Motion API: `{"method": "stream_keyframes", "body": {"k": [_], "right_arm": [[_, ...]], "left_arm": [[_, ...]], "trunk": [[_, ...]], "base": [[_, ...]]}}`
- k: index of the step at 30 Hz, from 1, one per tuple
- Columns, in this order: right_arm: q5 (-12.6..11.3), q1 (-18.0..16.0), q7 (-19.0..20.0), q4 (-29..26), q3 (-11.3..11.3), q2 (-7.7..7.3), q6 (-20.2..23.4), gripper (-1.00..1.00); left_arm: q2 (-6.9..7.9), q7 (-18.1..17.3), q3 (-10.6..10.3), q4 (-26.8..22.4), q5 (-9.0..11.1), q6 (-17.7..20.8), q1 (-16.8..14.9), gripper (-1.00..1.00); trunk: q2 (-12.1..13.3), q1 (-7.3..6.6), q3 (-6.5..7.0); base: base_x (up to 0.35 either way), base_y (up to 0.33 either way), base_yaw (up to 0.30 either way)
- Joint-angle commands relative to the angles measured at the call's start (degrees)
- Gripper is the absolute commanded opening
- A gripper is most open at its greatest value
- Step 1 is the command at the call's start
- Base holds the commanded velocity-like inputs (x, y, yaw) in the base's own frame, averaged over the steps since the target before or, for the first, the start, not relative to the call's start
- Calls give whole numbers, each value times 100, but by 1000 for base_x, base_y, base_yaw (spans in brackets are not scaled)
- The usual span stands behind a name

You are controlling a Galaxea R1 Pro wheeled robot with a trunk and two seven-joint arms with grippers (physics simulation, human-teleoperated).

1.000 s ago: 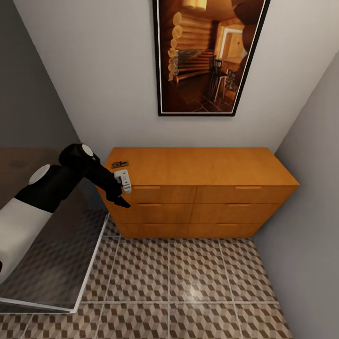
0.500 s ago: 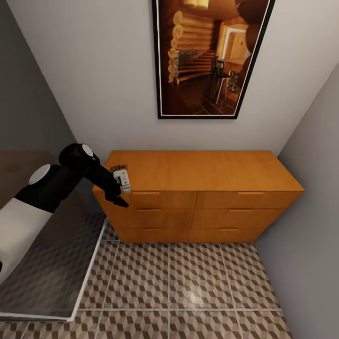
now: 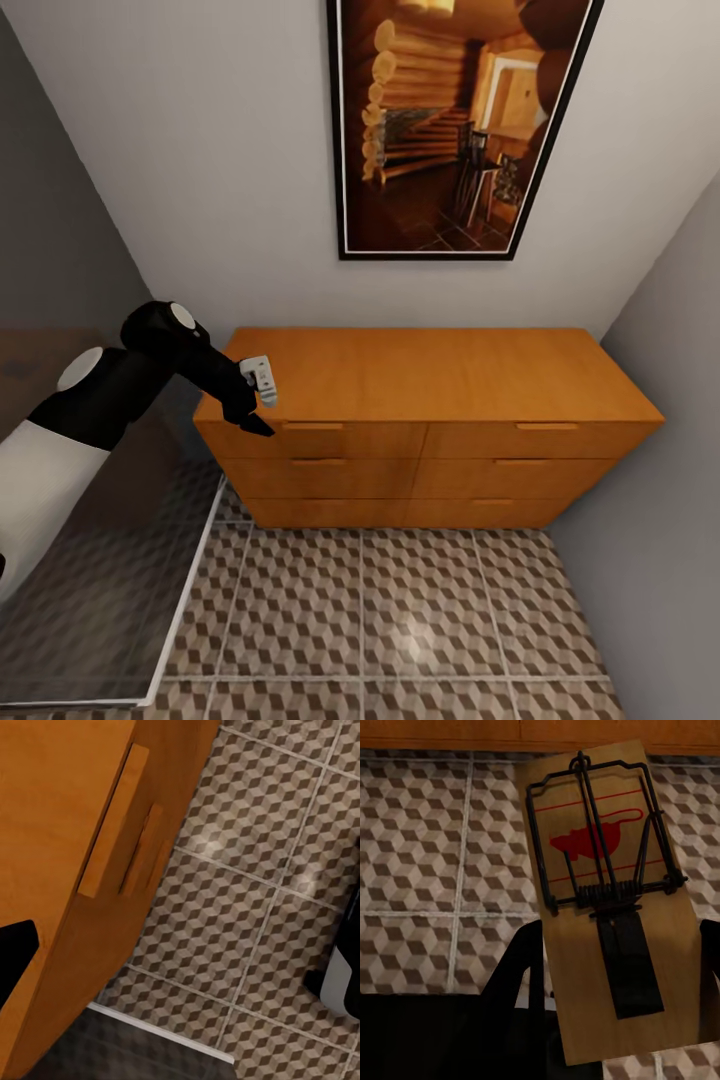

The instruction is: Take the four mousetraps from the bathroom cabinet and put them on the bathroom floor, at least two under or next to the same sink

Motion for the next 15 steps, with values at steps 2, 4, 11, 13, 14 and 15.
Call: {"method": "stream_keyframes", "body": {"k": [2, 4, 11, 13, 14, 15], "right_arm": [[-48, -3, -5, 7, 51, 1, -18, -100], [-46, -3, -5, 8, 51, 1, -21, -100], [-42, -3, -4, 10, 51, 1, -25, -100], [-42, -3, -4, 10, 51, 1, -25, -100], [-42, -3, -4, 10, 51, 1, -25, -100], [-42, -3, -4, 8, 51, 1, -25, -100]], "left_arm": [[4, -51, -8, -8, -48, 61, -7, 100], [4, -51, -8, -9, -48, 61, -7, 100], [8, -51, -7, -10, -48, 61, -7, 100], [9, -51, -7, -10, -48, 61, -7, 100], [10, -51, -7, -10, -48, 61, -7, 100], [9, -51, -7, -10, -48, 61, -7, 100]], "trunk": [[-10, 5, -9], [-10, 5, -9], [-10, 5, -9], [-10, 5, -9], [-10, 5, -9], [-10, 5, -9]], "base": [[171, 122, 0], [175, 131, 0], [188, 144, 0], [193, 148, 0], [194, 148, 0], [194, 149, 0]]}}
